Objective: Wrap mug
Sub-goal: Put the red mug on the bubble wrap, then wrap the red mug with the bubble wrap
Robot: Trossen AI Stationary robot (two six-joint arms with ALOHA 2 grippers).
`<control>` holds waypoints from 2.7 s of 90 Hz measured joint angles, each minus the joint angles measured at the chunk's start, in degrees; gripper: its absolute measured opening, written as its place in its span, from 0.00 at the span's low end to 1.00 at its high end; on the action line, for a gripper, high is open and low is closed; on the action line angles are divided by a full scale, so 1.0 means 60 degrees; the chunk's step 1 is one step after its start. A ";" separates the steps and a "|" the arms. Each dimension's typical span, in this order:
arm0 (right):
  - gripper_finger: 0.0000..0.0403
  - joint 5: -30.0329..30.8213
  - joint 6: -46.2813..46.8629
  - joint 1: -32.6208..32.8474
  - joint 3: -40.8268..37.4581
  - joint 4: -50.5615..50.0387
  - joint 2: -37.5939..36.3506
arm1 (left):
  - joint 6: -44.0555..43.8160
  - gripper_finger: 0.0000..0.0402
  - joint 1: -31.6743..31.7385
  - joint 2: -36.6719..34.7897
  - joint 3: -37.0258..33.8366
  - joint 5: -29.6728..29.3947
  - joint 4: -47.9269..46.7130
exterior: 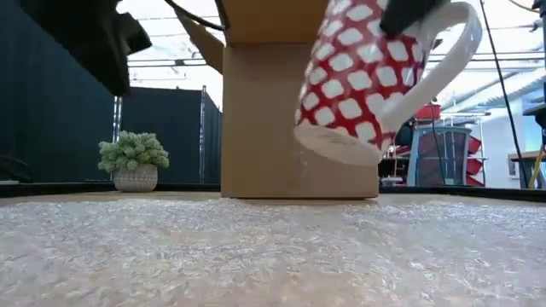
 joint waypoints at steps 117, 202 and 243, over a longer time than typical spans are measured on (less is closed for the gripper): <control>0.48 -0.0964 0.0449 -0.0521 0.4210 -0.5164 0.1870 | -0.0599 0.00 -0.0238 -0.0090 0.0000 0.0415 0.0032; 0.47 0.0764 1.5282 0.3593 -0.2836 -0.6055 -0.1846 | -0.0587 0.00 -0.0119 -0.0079 -0.0011 -0.0707 0.0623; 0.46 -0.0500 1.8192 0.5008 -0.5812 -0.3022 -0.2436 | -0.0281 0.00 -0.0032 -0.0071 -0.0313 -0.1764 0.1398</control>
